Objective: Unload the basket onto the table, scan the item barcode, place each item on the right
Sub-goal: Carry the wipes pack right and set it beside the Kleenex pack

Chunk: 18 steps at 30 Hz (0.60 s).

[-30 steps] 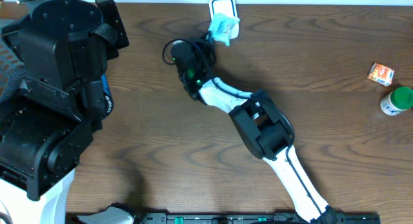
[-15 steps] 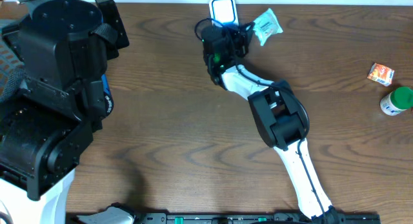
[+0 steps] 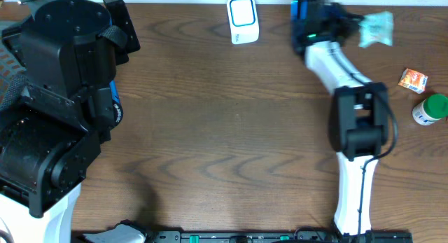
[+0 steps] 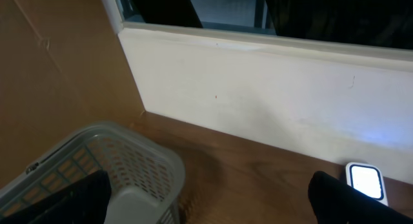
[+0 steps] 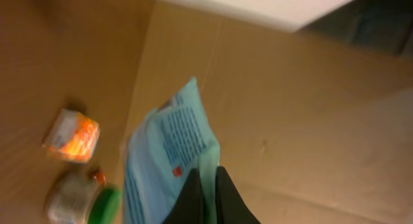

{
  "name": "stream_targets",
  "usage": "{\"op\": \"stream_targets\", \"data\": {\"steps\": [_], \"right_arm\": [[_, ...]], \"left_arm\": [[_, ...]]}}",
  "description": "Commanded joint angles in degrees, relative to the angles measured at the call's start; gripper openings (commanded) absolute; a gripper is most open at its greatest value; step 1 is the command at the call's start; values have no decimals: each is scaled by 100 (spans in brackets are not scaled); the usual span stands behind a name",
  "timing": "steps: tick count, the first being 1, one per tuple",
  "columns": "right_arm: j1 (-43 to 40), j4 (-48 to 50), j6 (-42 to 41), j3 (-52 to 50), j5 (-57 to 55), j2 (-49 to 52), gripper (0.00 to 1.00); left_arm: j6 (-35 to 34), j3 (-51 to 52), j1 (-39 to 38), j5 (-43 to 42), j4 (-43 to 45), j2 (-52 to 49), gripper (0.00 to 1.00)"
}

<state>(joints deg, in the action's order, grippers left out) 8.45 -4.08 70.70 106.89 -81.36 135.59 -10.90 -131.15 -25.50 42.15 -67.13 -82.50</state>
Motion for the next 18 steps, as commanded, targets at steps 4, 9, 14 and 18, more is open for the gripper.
{"op": "stream_targets", "data": {"steps": [4, 9, 14, 18], "right_arm": [[-863, -2345, -3241, 11, 96, -72, 1], [-1528, -3794, -4629, 11, 1331, -72, 1], [-1969, -4382, -5394, 11, 2798, -70, 1], [-2074, -4706, -5788, 11, 3683, -70, 1]], "left_arm": [[-74, -31, 35, 33, -15, 52, 98], [-74, -31, 35, 33, -15, 52, 98], [-74, -31, 35, 33, -15, 52, 98], [-74, -31, 35, 33, -15, 52, 98]]}}
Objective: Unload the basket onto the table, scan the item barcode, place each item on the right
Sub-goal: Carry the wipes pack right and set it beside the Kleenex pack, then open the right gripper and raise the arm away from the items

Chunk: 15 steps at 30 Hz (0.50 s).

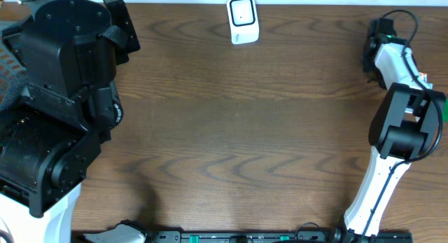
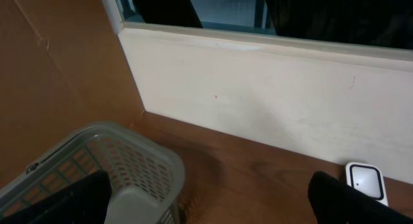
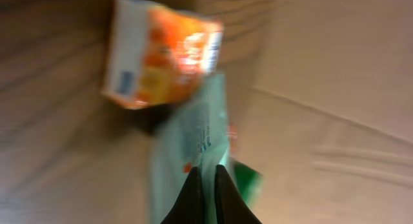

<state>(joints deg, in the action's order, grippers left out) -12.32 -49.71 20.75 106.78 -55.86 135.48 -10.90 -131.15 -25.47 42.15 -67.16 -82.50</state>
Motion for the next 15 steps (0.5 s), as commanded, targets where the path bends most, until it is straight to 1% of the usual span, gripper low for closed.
{"op": "stream_targets", "data": {"steps": [1, 6, 7, 8, 9, 10, 11, 15], "right_arm": [[2, -216, -833, 22, 1364, -59, 1], [22, -525, -831, 22, 2361, -59, 1], [28, -573, -833, 22, 2503, -59, 5], [33, -603, -833, 22, 2573, -59, 14], [44, -643, -833, 22, 2656, -59, 44], [55, -671, -835, 22, 2691, -59, 85], [74, -710, -857, 24, 2706, -61, 99], [201, -787, -1141, 26, 2752, -199, 99]], "left_arm": [[-74, -31, 33, 33, -13, 52, 98], [-74, -31, 33, 33, -13, 52, 98], [-74, -31, 33, 33, -13, 52, 98], [-74, -31, 33, 33, -13, 52, 98], [-74, -31, 33, 33, -13, 52, 98], [-74, -31, 33, 35, -13, 52, 98], [-74, -31, 33, 33, -13, 52, 98], [-74, -31, 33, 33, -13, 52, 98]]}}
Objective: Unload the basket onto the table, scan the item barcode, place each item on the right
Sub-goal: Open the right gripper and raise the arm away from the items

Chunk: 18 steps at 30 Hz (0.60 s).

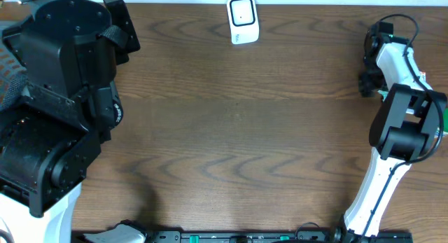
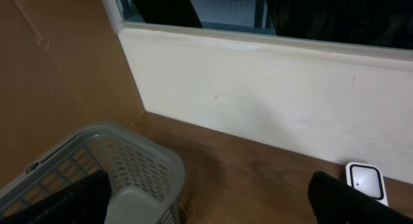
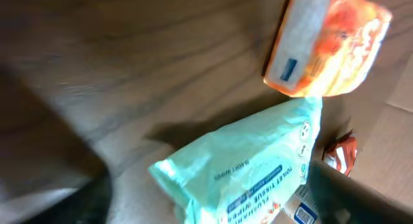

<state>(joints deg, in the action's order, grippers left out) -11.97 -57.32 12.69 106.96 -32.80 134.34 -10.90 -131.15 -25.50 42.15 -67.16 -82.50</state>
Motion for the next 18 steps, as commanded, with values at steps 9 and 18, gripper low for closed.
{"op": "stream_targets", "data": {"steps": [9, 18], "right_arm": [[817, -31, -343, 168, 2778, -1731, 99], [1823, -221, -345, 173, 3893, -3945, 99]], "left_arm": [[-74, -31, 35, 33, -13, 52, 98], [-74, -31, 35, 33, -13, 52, 98]]}}
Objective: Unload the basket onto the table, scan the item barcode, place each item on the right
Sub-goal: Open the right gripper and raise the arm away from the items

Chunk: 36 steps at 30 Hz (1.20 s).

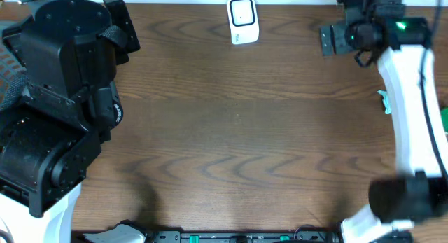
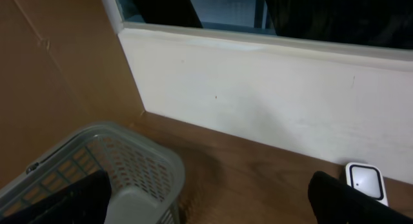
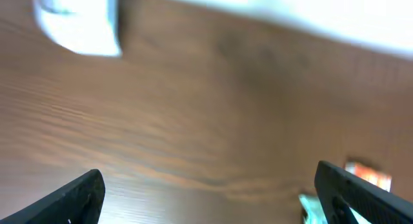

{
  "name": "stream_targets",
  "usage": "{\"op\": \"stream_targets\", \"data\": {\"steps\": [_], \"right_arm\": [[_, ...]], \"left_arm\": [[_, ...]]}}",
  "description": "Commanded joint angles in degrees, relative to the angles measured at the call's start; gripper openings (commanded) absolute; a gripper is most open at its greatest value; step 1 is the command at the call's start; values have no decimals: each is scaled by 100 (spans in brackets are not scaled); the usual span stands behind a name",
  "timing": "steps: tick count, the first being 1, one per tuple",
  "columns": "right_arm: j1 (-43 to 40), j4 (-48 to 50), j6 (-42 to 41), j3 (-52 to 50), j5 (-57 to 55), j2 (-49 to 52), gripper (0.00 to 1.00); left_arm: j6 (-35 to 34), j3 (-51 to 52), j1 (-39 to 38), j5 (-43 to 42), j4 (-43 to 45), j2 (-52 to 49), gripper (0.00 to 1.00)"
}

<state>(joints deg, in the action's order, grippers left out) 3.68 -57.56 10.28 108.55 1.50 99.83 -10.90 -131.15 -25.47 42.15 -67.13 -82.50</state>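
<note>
The white barcode scanner (image 1: 243,19) stands at the table's back edge, and shows in the left wrist view (image 2: 366,182) and as a blur in the right wrist view (image 3: 77,24). Only a corner of the teal wipes packet (image 1: 385,101) shows at the right edge, beside the right arm; a sliver of it (image 3: 308,208) appears near the right finger. My right gripper (image 3: 216,198) is open and empty, up over the back right of the table (image 1: 336,36), away from the packet. My left gripper (image 2: 206,204) is open and empty at the far left.
A grey plastic basket (image 2: 122,172) sits under the left gripper at the table's left end. A small orange box (image 3: 368,173) lies by the packet. A white wall (image 2: 258,101) runs along the table's back edge.
The right gripper was open close over the teal packet lying beside the orange box. It now stands higher and further left, facing the scanner's end of the table. The left arm is unchanged.
The right gripper was shut on the teal packet near the scanner, whose window glowed blue. Then it held the packet at the right edge by the orange box. Then it stood open with the packet lying on the table, and now it is away from it.
</note>
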Motion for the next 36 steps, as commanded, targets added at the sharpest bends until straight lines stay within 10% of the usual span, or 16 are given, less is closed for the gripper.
{"op": "stream_targets", "data": {"steps": [1, 36], "right_arm": [[358, -249, -105, 13, 463, -662, 99], [269, 267, -238, -42, 529, -5278, 99]], "left_arm": [[-74, -31, 33, 33, -15, 52, 98], [-74, -31, 33, 33, -15, 52, 98]]}}
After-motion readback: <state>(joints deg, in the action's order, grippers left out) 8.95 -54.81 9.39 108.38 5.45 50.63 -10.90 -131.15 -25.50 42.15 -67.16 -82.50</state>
